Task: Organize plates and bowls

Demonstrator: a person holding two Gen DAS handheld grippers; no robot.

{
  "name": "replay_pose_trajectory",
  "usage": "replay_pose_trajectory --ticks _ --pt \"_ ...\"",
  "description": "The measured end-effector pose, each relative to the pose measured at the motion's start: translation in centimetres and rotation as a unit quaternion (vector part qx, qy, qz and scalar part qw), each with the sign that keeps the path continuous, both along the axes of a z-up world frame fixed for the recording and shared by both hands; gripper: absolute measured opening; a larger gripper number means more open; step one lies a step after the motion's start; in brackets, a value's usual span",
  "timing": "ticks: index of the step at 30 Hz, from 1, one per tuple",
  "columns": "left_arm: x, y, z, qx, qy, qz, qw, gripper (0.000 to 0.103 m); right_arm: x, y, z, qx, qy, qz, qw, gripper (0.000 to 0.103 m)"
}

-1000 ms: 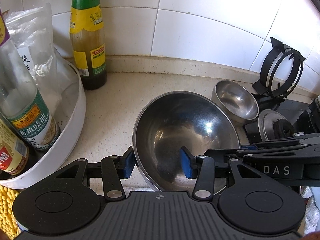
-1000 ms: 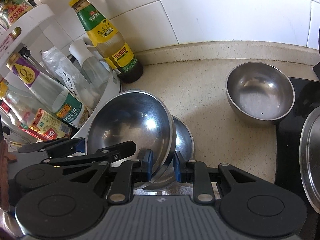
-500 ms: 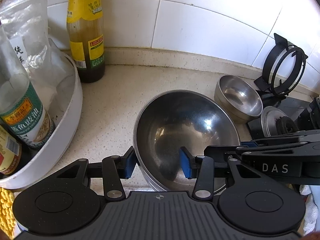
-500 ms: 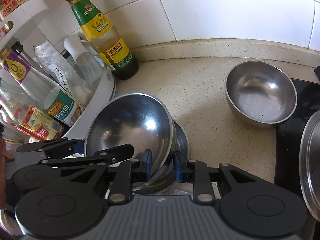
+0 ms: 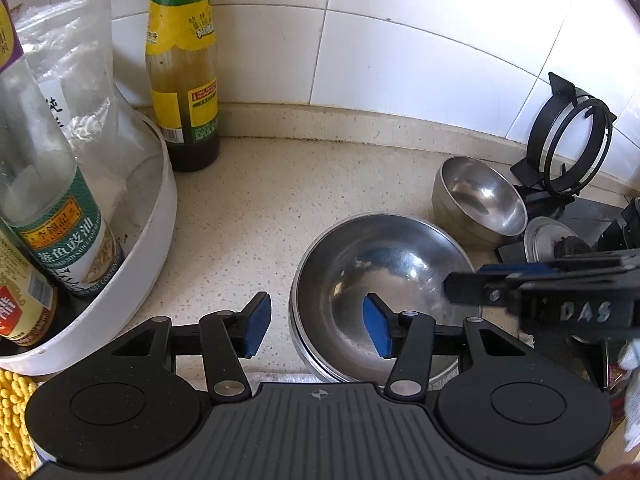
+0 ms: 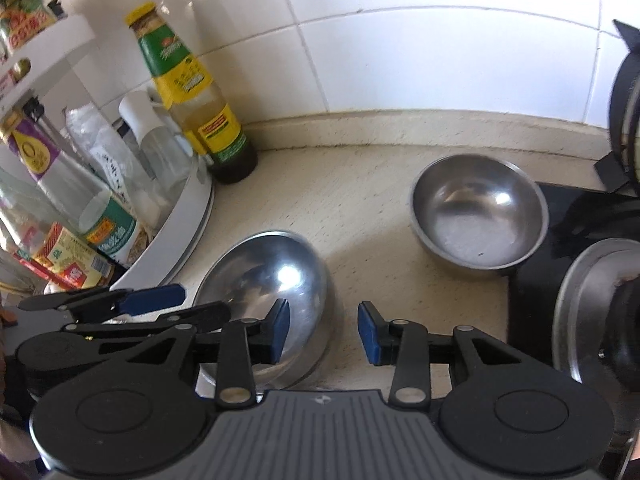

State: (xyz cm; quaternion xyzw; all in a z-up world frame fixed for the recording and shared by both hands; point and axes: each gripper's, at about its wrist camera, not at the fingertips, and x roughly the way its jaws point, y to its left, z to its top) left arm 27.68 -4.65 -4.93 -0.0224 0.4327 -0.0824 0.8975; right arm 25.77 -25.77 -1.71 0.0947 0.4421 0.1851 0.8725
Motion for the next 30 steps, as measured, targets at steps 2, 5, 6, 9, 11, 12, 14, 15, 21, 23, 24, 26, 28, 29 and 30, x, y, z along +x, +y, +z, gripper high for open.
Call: replay_pose_trajectory --ticks 2,5,6,9,11,12,14,15,21,23,24,26,28,29,30 --pt "-0.2 -0.1 0.1 0.001 -0.002 0.000 1.0000 0.061 0.0 -0.9 0.4 -0.003 -0.004 -0.010 1.000 0.052" --pt "-0.3 -0.4 0.3 0.004 -0.005 -0.003 1.0000 0.064 0.3 -2.6 0.7 -0.008 -0.005 -0.029 1.000 0.053" --pt "-0.3 -0.5 0.4 0.006 -0.006 -0.004 1.0000 0.067 0.4 -3.3 0.7 -0.010 -0.004 -0.036 0.999 0.053" --pt "-0.2 -0.8 1.2 0.012 -0.016 -0.004 0.9998 0.073 1.2 -5.3 1.1 -0.024 -0.004 -0.058 0.998 0.057" --pt "0.2 -1.1 2.1 0.014 -0.024 -0.005 0.9996 0.075 1.7 -6.6 1.4 -0.034 -0.007 -0.070 0.997 0.058" --pt "0.5 -1.4 2.6 0.015 -0.031 -0.007 0.9994 0.076 2.1 -7.2 1.6 -0.038 -0.008 -0.076 0.996 0.058" --pt "1.2 -2.2 3.6 0.019 -0.042 -0.010 0.9989 0.078 2.8 -8.5 1.7 -0.041 -0.008 -0.087 0.995 0.059" --pt "1.7 -2.8 4.1 0.019 -0.046 -0.014 0.9987 0.081 3.2 -9.1 1.7 -0.041 -0.006 -0.091 0.995 0.059" --pt "5.5 -8.2 4.7 0.035 -0.045 -0.060 0.9966 0.086 6.5 -11.9 0.3 -0.037 0.025 -0.101 0.994 0.060" --pt "6.9 -10.0 3.9 0.040 -0.029 -0.069 0.9964 0.086 7.4 -12.4 -0.2 -0.033 0.029 -0.100 0.994 0.060" --pt "7.6 -10.7 3.3 0.045 -0.019 -0.070 0.9964 0.086 7.6 -12.6 -0.4 -0.030 0.031 -0.099 0.994 0.060" --pt "8.8 -11.8 2.3 0.053 -0.004 -0.073 0.9959 0.086 8.3 -12.9 -0.9 -0.022 0.035 -0.091 0.995 0.060" --pt "9.5 -12.5 1.5 0.059 0.004 -0.076 0.9954 0.086 8.8 -12.8 -1.5 -0.019 0.040 -0.081 0.996 0.061" --pt "9.9 -12.6 1.3 0.061 0.007 -0.077 0.9951 0.086 9.0 -12.8 -1.8 -0.017 0.043 -0.077 0.996 0.062" --pt "10.3 -12.8 1.0 0.063 0.009 -0.078 0.9950 0.086 9.3 -12.8 -2.1 -0.014 0.048 -0.073 0.996 0.062"
